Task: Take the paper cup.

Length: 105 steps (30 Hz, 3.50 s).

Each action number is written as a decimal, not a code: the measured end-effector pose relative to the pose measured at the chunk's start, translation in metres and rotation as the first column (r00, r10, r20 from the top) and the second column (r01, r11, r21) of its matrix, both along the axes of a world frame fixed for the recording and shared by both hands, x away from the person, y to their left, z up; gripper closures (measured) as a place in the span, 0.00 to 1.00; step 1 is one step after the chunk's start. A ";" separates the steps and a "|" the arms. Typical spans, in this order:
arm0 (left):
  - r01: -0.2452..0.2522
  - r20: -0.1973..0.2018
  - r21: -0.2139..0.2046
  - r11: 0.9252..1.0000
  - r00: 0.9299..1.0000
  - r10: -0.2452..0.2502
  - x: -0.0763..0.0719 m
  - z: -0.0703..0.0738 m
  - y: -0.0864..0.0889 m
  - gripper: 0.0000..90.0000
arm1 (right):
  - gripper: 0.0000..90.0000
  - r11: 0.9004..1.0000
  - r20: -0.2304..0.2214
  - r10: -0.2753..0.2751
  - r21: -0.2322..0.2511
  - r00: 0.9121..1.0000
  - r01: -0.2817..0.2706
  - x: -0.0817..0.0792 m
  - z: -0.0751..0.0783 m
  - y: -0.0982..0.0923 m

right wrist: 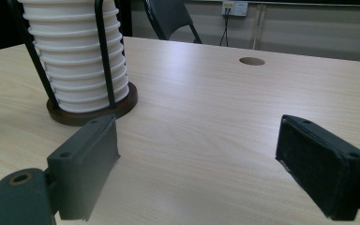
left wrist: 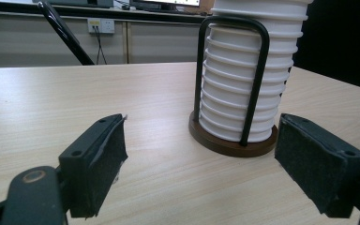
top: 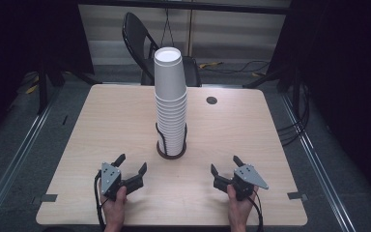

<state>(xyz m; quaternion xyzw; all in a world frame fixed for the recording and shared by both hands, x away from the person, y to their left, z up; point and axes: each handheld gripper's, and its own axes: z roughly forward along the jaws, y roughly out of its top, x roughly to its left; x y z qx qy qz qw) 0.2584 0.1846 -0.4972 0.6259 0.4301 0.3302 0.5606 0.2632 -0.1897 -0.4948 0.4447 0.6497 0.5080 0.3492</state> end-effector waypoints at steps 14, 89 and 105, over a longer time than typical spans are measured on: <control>0.004 -0.003 -0.005 1.000 1.000 -0.004 0.000 0.000 0.000 0.19 | 0.16 1.000 -0.030 0.020 -0.007 0.999 -0.021 0.004 0.003 0.004; 0.021 0.020 -0.013 1.000 1.000 -0.020 -0.002 -0.001 0.001 0.19 | 0.16 0.895 0.150 0.408 0.130 0.901 -0.427 0.074 0.185 0.071; 0.021 0.021 -0.017 1.000 1.000 -0.020 -0.002 -0.001 0.001 0.19 | 0.15 0.868 0.159 0.455 0.140 0.876 -0.476 0.103 0.217 0.090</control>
